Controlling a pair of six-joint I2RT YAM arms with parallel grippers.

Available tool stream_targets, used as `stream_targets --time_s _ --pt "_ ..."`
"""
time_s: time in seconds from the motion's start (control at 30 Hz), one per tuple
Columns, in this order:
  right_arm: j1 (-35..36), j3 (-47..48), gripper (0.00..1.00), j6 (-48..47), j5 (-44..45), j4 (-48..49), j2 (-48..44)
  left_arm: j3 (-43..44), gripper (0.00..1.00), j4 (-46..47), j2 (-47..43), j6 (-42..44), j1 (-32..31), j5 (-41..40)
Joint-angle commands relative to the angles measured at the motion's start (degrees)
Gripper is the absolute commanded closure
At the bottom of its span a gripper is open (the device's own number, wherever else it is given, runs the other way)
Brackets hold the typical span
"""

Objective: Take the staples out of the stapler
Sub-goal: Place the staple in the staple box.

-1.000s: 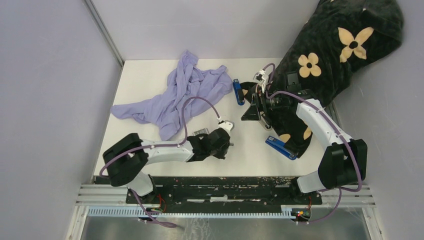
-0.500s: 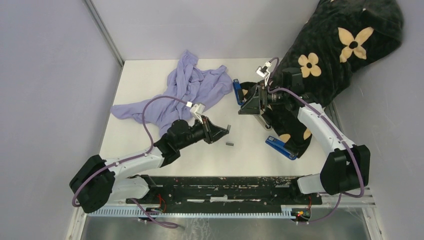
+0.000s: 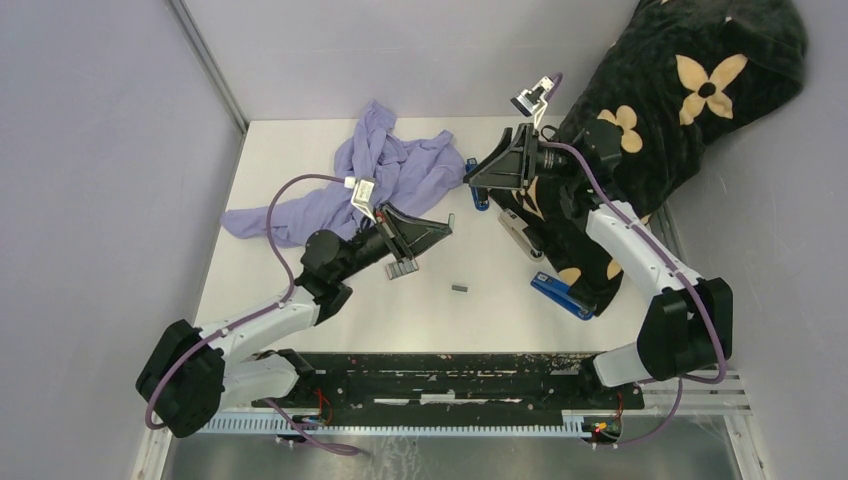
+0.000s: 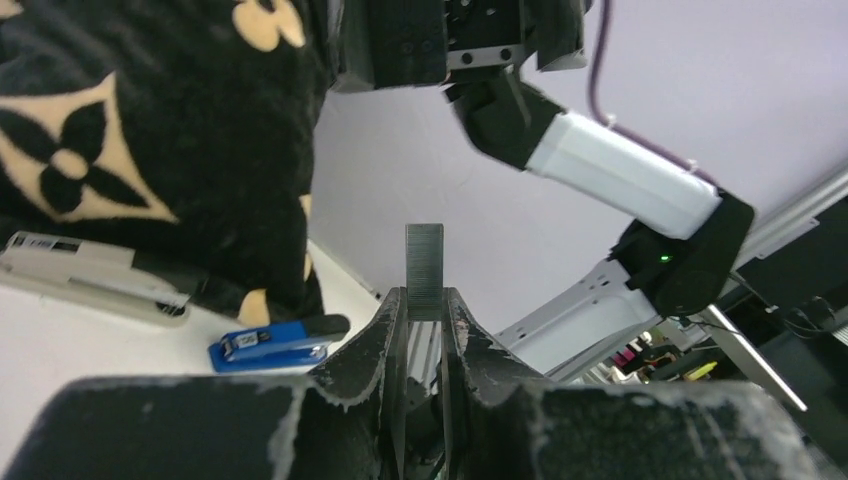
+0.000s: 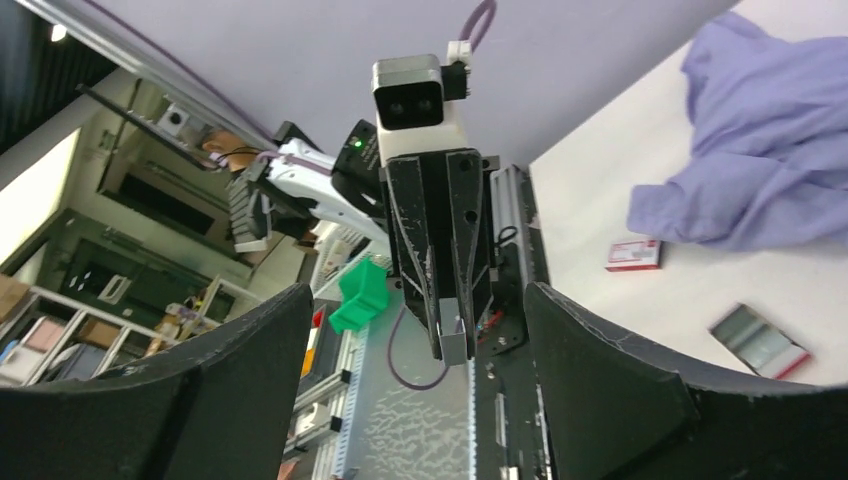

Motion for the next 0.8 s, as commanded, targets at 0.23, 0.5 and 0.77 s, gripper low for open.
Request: stream_targets --time_s 0.23,0.5,0.77 --pt "5.39 2.99 0.23 3.97 0.06 3.77 -1.40 6.89 0.89 7.66 -0.92 -3.77 0.42 0.74" --pt "6.81 3.48 0.32 -0.89 0.25 -2.28 -3.22 6.18 0.89 8.39 -1.23 -4.88 0.42 -0.37" --pt "7.19 4.88 0.41 -4.26 0.59 -6.39 -4.04 5.19 0.89 8.45 -1.33 -5.63 0.42 -0.78"
